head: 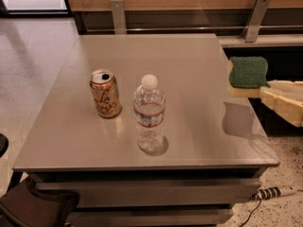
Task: Move sponge near water bottle
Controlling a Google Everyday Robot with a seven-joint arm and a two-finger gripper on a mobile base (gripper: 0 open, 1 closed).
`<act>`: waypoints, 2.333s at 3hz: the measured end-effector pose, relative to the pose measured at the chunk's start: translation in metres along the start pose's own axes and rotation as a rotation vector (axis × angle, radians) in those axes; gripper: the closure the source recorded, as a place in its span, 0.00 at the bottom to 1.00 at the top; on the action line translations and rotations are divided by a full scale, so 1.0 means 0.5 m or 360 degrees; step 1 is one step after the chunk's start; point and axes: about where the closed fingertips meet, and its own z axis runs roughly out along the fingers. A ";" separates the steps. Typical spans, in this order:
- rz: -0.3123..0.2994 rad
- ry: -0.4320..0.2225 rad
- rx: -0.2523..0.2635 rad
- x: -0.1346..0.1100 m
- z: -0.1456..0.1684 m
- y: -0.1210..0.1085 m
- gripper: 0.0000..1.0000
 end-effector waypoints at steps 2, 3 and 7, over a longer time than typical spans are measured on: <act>0.0059 0.0021 -0.0165 0.060 0.014 0.116 1.00; 0.0101 0.0017 -0.0248 0.084 0.036 0.146 1.00; 0.0072 0.0030 -0.0268 0.071 0.046 0.163 0.07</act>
Offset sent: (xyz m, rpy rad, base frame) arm -0.0470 0.0506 -0.0552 0.0604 0.0857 0.1147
